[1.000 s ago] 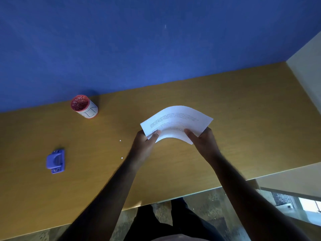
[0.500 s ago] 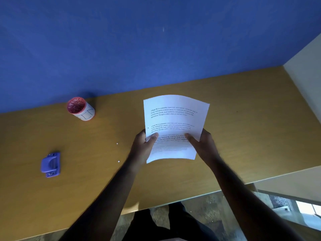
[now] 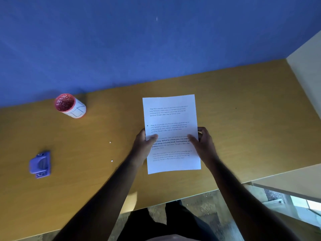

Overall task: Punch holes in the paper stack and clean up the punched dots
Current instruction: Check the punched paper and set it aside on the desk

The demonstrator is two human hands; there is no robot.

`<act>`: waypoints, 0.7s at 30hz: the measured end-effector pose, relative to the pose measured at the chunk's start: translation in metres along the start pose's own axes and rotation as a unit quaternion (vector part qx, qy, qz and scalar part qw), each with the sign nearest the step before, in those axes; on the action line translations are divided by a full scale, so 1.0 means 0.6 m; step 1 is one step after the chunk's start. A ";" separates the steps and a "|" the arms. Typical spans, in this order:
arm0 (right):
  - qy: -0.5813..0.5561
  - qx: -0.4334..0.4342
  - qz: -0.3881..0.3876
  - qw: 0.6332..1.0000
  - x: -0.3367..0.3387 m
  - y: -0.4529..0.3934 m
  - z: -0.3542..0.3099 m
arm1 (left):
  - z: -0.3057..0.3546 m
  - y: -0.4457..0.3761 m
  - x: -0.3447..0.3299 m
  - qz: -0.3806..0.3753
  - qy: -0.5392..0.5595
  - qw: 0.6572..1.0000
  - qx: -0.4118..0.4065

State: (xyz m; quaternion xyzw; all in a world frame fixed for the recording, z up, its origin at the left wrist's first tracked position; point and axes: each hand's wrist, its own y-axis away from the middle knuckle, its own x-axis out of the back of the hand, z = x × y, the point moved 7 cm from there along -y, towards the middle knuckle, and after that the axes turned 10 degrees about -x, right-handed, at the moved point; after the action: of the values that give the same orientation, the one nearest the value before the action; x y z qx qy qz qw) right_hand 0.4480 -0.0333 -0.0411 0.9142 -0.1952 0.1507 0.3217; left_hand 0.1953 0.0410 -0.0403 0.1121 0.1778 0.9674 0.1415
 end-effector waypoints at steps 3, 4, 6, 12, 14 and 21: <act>0.018 -0.009 0.013 1.000 0.007 -0.018 0.007 | -0.010 -0.014 -0.009 0.007 0.004 1.000 0.022; 0.020 -0.011 0.015 1.000 0.009 -0.024 0.008 | -0.010 -0.018 -0.013 0.006 0.008 1.000 0.027; 0.020 -0.014 0.017 1.000 0.012 -0.038 0.006 | -0.010 -0.028 -0.020 0.004 0.014 0.999 0.034; 0.031 -0.022 0.016 0.999 0.020 -0.088 -0.010 | -0.005 -0.068 -0.037 0.000 0.016 0.999 0.038; 0.029 -0.023 0.016 0.999 0.022 -0.106 -0.019 | -0.001 -0.082 -0.042 -0.003 0.022 0.999 0.033; 0.027 -0.010 0.011 1.000 0.023 -0.161 -0.065 | 0.025 -0.133 -0.050 -0.009 0.020 1.000 0.018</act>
State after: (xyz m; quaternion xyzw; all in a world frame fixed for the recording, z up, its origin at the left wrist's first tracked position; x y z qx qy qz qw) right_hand 0.4980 0.0576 -0.0578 0.9044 -0.1981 0.1764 0.3342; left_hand 0.2459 0.1078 -0.0616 0.0936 0.1988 0.9648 0.1441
